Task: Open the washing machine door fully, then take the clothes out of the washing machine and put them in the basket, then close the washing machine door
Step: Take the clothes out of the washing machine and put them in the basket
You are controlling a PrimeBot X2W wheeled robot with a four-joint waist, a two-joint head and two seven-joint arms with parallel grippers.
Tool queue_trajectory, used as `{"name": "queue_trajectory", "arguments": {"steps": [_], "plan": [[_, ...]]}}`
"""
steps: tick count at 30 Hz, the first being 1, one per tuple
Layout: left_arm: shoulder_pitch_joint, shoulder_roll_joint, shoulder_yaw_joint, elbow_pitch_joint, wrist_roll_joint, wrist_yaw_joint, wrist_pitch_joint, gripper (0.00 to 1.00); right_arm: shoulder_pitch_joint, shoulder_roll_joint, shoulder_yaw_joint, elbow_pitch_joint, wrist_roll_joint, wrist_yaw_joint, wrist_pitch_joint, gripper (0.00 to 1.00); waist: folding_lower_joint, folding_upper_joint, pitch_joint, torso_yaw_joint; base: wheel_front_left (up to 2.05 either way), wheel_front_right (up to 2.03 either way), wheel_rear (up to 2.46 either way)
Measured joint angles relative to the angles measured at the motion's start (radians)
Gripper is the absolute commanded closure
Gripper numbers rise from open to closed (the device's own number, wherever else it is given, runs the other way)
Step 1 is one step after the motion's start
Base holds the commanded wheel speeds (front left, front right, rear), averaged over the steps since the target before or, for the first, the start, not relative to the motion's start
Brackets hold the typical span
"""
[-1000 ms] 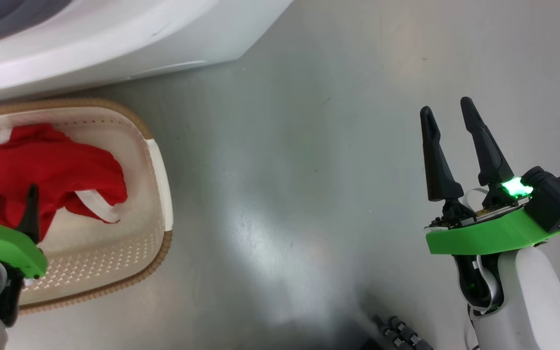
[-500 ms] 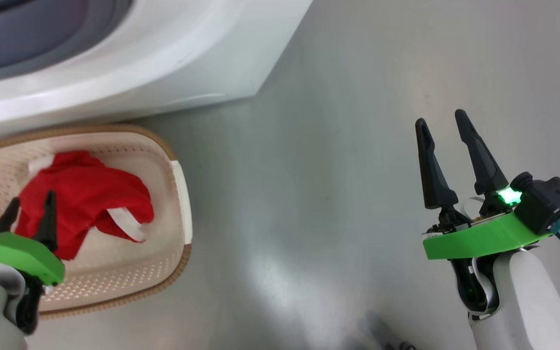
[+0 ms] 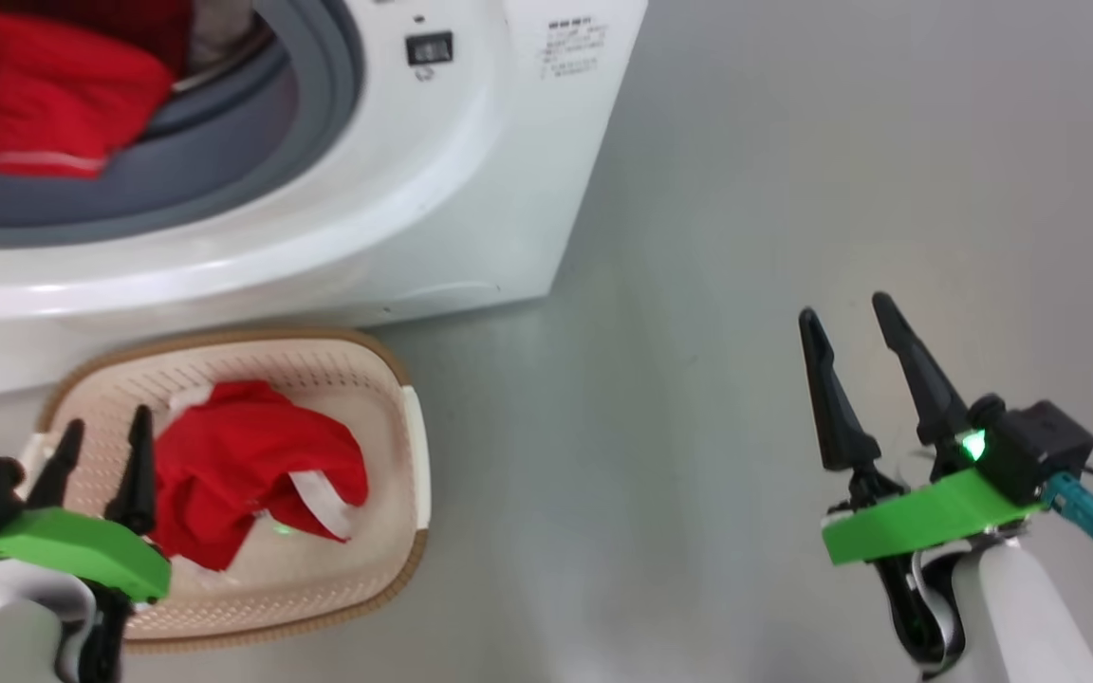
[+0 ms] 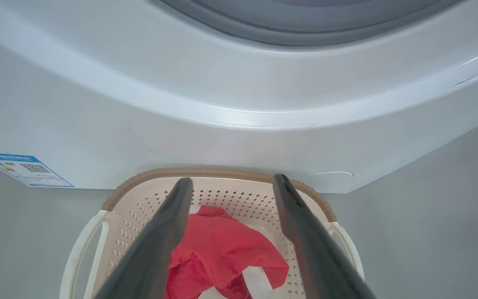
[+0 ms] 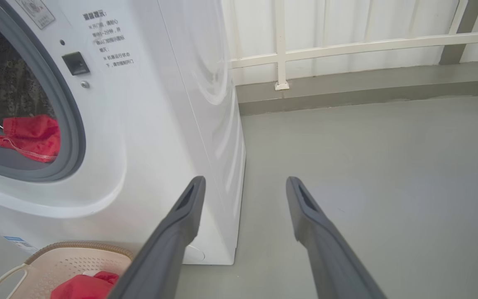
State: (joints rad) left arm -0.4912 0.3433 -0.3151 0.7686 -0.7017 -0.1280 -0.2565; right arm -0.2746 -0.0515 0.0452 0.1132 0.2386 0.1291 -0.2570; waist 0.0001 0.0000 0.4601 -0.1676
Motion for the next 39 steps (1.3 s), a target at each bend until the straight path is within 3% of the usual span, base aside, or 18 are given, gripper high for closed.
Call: {"name": "queue_trajectory", "arguments": {"steps": [11,27,39], "plan": [[0.137,-0.065,0.123,-0.189,0.132,0.0,0.0,0.0,0.088,0.0,-0.029,0.028,-0.018,0.0,0.0,0.0,0.0,0.0,-0.149,0.047,0.0,0.0,0.0],[0.309,-0.104,0.231,-0.445,0.265,0.0,0.0,0.0,0.178,-0.008,-0.047,0.04,-0.022,0.0,0.0,0.0,0.0,0.0,-0.284,0.092,0.0,0.0,0.0],[0.461,-0.139,0.294,-0.577,0.292,0.0,0.0,0.0,0.238,-0.024,-0.059,0.044,-0.016,0.0,0.0,0.0,-0.0001,0.0,-0.355,0.099,0.0,0.0,0.0]]}}
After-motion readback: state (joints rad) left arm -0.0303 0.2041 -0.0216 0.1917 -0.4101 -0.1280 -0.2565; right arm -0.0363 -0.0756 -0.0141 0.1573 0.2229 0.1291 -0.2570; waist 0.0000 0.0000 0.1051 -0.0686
